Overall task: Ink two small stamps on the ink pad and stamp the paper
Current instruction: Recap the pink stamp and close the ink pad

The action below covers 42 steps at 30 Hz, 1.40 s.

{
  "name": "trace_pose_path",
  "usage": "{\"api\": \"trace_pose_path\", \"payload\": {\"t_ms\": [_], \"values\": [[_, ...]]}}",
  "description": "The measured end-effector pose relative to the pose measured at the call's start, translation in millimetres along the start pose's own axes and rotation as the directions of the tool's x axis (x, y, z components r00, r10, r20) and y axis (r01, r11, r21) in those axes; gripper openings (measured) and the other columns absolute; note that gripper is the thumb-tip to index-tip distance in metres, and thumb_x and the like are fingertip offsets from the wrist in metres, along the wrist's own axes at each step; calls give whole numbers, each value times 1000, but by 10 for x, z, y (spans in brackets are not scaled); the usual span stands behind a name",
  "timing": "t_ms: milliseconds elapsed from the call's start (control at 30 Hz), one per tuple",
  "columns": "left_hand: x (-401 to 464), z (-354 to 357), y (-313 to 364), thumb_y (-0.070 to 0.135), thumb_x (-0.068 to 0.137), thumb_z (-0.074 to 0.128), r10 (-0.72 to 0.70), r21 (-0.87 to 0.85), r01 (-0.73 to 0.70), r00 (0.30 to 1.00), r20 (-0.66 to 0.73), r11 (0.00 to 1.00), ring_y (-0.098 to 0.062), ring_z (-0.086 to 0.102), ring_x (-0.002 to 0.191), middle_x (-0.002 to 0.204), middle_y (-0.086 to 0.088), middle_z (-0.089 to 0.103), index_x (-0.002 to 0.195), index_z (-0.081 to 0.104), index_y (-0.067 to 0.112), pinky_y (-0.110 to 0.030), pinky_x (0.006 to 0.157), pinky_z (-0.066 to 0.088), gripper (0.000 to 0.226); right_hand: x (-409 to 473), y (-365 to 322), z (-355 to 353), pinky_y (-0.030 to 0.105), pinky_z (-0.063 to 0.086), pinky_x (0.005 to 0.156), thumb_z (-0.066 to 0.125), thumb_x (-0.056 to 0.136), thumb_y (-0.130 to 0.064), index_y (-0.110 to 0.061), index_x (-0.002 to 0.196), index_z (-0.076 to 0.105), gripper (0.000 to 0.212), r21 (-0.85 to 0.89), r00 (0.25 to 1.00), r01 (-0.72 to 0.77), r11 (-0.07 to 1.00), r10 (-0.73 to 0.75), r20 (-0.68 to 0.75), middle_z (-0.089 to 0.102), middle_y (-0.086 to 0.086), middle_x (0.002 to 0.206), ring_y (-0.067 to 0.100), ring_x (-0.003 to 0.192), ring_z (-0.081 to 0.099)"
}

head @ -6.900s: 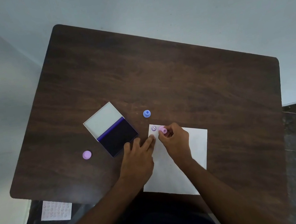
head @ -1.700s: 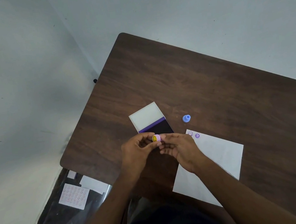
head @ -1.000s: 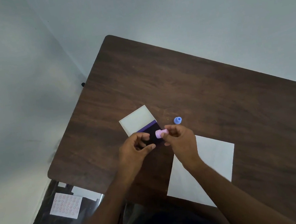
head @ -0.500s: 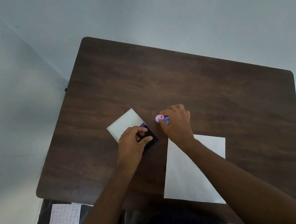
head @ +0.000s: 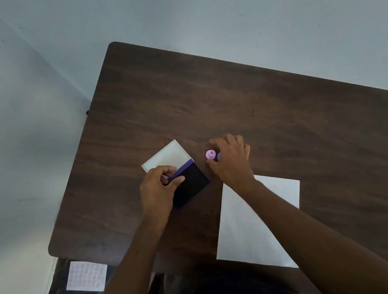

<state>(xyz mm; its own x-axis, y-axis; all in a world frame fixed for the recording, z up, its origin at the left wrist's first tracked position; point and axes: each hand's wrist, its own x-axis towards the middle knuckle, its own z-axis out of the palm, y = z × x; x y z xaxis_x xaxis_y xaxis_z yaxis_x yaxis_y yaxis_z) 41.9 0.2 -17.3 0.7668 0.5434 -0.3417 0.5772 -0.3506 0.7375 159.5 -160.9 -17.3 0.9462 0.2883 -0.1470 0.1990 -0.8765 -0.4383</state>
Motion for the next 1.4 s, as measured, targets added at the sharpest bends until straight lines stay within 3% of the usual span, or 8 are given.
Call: {"api": "trace_pose_path", "payload": {"t_ms": [200,433,600,800,933,1100,1267,1400], "values": [[-35,-170,-82,32,87,69,-139,-170,112,978,-155,979,-4,63,86,99,7,68,104,69,25,-20,72,54,18,-35,-190,-32,29,38,93,61,84,-14,-11,115,61,31,186,988,153,971,-147,-44,58,11,121,24,112,49],[-101,-343,-194,19,94,60,-331,-468,280,943,-27,838,-6,66,98,103,10,70,116,67,21,-9,62,52,22,195,-506,53,16,38,64,59,84,-6,-10,108,67,26,248,954,101,963,-164,249,62,6,98,8,75,49],[-95,-333,-200,13,93,60,-451,-617,367,892,21,697,-13,66,103,109,-1,70,124,63,11,-23,82,54,31,291,-606,117,12,37,57,58,81,-2,-10,102,67,25,266,933,89,960,-173,316,63,1,93,7,72,51],[-14,-324,-147,11,91,62,-494,-684,373,869,21,627,-15,65,104,110,-5,69,127,59,7,-22,79,52,36,389,-620,177,16,42,56,53,86,1,-5,97,67,19,181,914,-5,984,-69,399,66,10,95,17,82,60],[17,-320,-131,9,92,59,-473,-669,363,881,19,649,-13,65,105,116,-4,69,130,57,9,-23,82,54,38,386,-619,171,23,47,74,53,88,-1,-5,108,65,24,199,916,-35,979,-49,399,66,11,106,20,95,61],[11,-322,-73,8,94,55,-434,-657,333,901,10,676,-6,67,98,109,2,69,127,58,14,-12,64,53,34,377,-627,101,15,43,72,53,89,-5,-9,115,61,27,286,937,-74,955,-32,347,66,8,112,14,96,59],[-91,-420,-7,9,93,54,-445,-662,315,895,-33,680,-11,65,103,112,-1,70,130,55,16,-28,87,53,37,307,-594,-5,12,46,68,53,89,-7,-9,112,63,24,345,955,-68,936,-40,295,69,5,103,13,91,63],[-211,-522,1,8,93,55,-416,-674,304,910,-5,674,-12,68,96,103,0,74,122,60,18,-30,85,55,31,173,-527,-107,24,54,79,53,91,-10,-13,112,62,23,381,954,-78,921,-42,297,69,1,103,11,92,63]]}}
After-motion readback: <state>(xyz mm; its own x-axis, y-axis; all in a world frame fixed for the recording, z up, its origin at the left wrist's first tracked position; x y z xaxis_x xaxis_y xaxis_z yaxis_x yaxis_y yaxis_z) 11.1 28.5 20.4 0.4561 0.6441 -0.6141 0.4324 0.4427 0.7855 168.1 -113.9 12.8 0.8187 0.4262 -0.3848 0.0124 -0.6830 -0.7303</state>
